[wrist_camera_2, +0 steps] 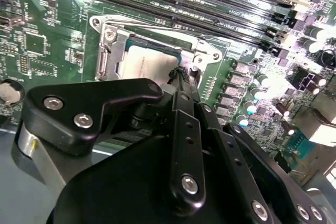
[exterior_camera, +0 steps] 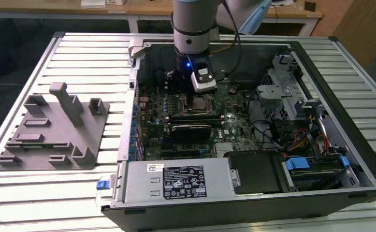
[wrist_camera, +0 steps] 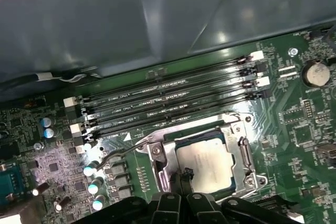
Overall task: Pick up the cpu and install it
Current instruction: 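Close the cpu cover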
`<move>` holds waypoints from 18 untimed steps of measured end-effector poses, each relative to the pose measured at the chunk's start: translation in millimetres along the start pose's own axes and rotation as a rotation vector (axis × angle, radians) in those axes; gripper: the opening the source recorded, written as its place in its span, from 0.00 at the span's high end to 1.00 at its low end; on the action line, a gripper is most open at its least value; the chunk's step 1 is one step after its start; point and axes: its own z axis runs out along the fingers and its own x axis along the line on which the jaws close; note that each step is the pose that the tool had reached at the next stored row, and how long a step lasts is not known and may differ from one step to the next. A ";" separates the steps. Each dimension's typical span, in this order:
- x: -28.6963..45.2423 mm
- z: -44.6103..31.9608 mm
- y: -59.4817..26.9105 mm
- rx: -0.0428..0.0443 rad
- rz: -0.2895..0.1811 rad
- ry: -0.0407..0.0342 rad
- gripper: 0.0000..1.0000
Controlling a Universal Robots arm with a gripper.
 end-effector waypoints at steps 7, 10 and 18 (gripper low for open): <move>1.0 5.1 -0.2 -0.0001 -0.002 0.0000 0.89; 1.0 5.3 -0.2 0.0001 -0.003 0.0001 0.89; 3.8 6.3 -0.9 -0.0011 -0.033 -0.0003 0.89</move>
